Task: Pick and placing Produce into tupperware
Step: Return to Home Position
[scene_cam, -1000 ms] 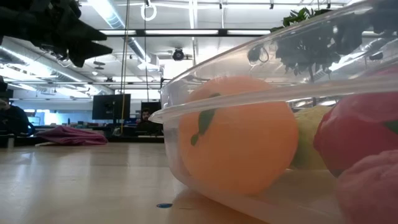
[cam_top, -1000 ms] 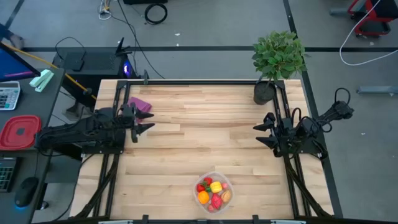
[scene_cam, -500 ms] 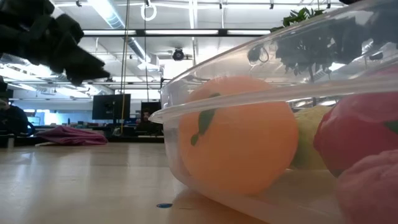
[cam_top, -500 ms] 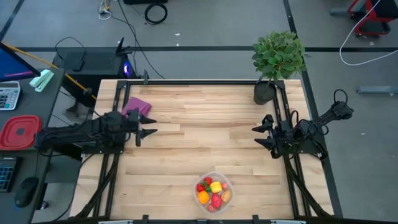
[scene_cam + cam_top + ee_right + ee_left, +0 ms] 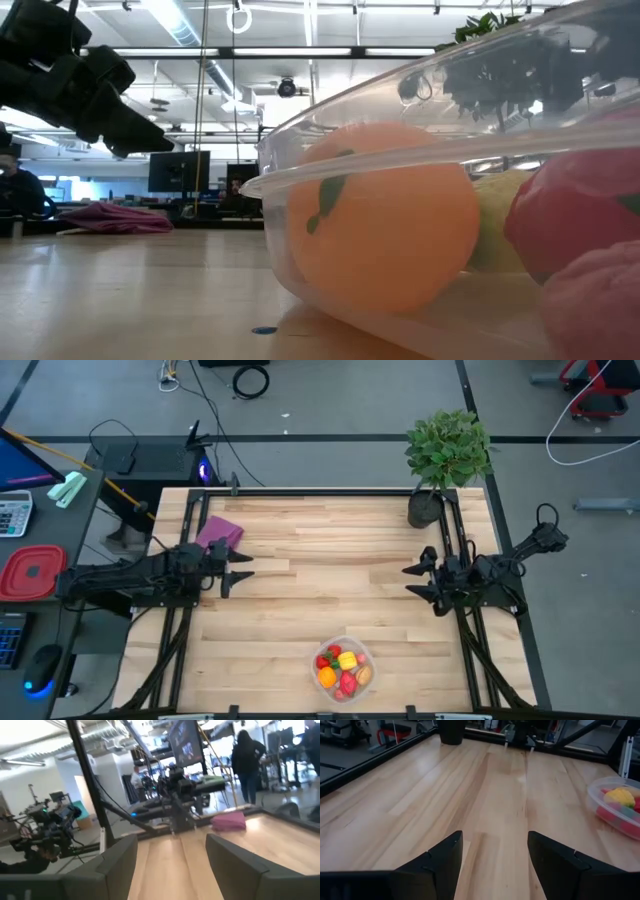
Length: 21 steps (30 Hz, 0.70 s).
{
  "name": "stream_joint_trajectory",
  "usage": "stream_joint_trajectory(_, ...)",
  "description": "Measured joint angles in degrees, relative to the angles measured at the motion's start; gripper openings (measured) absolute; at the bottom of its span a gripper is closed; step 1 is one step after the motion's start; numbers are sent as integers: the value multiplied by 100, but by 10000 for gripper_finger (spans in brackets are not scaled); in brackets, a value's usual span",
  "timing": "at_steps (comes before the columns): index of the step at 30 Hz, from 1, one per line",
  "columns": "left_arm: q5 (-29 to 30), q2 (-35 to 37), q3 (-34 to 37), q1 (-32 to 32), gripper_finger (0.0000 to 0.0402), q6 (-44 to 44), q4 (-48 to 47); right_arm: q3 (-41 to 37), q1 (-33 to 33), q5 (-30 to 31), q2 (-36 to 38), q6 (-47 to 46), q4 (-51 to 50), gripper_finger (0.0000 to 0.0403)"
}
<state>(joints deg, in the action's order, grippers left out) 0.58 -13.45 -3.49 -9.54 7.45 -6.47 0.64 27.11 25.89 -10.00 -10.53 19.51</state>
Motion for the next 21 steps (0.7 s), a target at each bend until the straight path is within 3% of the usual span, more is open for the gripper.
stream_joint_trajectory(6, -35, 0, 11, 11, 227, 52, 58, -8, 2, 385, -9, -275, -333, 246)
stream_joint_trajectory(14, -125, 1, 37, 189, 223, 87, 324, -7, 2, 404, -7, -214, -410, 246)
stream_joint_trajectory(21, -91, -4, 4, 208, 219, 486, 0, -9, 2, 404, -7, -333, -412, 246)
